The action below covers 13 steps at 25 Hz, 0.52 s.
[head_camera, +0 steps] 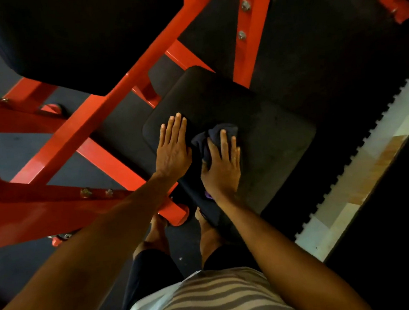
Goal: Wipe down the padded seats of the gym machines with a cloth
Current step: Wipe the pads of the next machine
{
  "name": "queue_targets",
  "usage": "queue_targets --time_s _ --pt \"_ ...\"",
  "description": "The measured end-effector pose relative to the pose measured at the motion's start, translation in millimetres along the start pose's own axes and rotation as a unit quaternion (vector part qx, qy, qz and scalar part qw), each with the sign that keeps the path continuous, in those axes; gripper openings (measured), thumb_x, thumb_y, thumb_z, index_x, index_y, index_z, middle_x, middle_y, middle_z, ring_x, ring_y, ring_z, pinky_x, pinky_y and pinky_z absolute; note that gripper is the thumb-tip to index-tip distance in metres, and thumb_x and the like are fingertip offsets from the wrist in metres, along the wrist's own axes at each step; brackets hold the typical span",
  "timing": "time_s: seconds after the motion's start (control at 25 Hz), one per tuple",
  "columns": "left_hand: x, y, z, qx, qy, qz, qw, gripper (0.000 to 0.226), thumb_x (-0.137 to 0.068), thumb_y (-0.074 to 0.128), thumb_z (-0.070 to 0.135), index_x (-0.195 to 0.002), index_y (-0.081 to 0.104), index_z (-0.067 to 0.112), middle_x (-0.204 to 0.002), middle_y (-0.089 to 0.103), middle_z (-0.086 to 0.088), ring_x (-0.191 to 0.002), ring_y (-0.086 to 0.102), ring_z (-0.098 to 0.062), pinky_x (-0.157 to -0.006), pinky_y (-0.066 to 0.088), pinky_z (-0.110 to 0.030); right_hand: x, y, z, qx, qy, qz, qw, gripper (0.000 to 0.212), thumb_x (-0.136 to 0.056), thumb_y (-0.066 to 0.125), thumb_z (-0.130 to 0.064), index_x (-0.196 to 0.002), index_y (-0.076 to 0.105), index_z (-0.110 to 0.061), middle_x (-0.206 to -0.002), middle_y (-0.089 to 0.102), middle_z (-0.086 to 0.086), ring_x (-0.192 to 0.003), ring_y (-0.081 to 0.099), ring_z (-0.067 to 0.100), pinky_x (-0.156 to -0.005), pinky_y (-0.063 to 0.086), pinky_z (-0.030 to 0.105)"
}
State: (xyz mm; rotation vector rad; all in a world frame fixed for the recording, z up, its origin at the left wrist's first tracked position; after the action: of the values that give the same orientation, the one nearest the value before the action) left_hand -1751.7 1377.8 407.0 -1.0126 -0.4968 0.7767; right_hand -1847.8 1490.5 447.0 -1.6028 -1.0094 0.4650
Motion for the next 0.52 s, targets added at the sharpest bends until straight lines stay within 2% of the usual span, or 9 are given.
queue_targets --time_s 0.12,0.24,0.4,0.52 --pt "0.2 1.1 1.6 -0.019 0.002 0.007 1.000 0.061 -0.099 0.039 0.022 -0.155 0.032 0.000 -0.165 0.025 -0.017 -0.154 0.019 -0.033 -0.126 0.013 -0.052 -62.3 -12.2 9.0 0.028 -0.089 -0.025 0.995 0.064 -0.089 0.064 -0.031 -0.151 0.047 -0.030 -0.170 0.019 0.004 -0.156 0.014 0.034 -0.126 0.014 0.050" --pt "2.1 5.5 3.0 -0.034 -0.002 0.002 0.999 0.059 -0.104 0.037 0.027 -0.157 0.028 0.001 -0.166 0.021 -0.015 -0.155 0.015 -0.032 -0.126 0.012 -0.052 -85.6 -36.8 55.6 0.032 -0.035 0.014 0.999 0.062 -0.092 0.062 -0.028 -0.151 0.047 -0.030 -0.169 0.020 0.003 -0.155 0.018 0.034 -0.124 0.020 0.051" --pt "1.2 7.2 4.0 -0.064 -0.012 -0.001 0.998 0.065 -0.106 0.036 0.039 -0.158 0.024 0.003 -0.167 0.019 -0.014 -0.156 0.012 -0.030 -0.126 0.011 -0.052 -32.3 -33.6 71.7 0.021 0.045 0.044 0.998 0.057 -0.093 0.064 -0.030 -0.148 0.051 -0.023 -0.170 0.017 0.004 -0.156 0.015 0.035 -0.124 0.021 0.053" --pt "1.8 8.5 3.6 -0.082 -0.019 -0.001 0.996 0.067 -0.104 0.035 0.038 -0.159 0.023 0.003 -0.168 0.017 -0.014 -0.156 0.011 -0.029 -0.126 0.010 -0.052 -6.2 -15.8 36.0 0.021 0.007 0.017 1.000 0.060 -0.090 0.064 -0.034 -0.148 0.051 -0.023 -0.169 0.020 0.007 -0.155 0.015 0.037 -0.124 0.019 0.055"
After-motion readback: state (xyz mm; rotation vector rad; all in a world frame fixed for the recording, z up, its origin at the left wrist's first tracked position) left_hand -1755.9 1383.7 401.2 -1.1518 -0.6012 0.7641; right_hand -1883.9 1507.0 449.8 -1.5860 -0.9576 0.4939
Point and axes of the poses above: each hand's wrist, its own x-axis away from the middle knuckle, its own y-axis out of the palm, z = x × y, the point moved 7 cm from there along -x, towards the middle knuckle
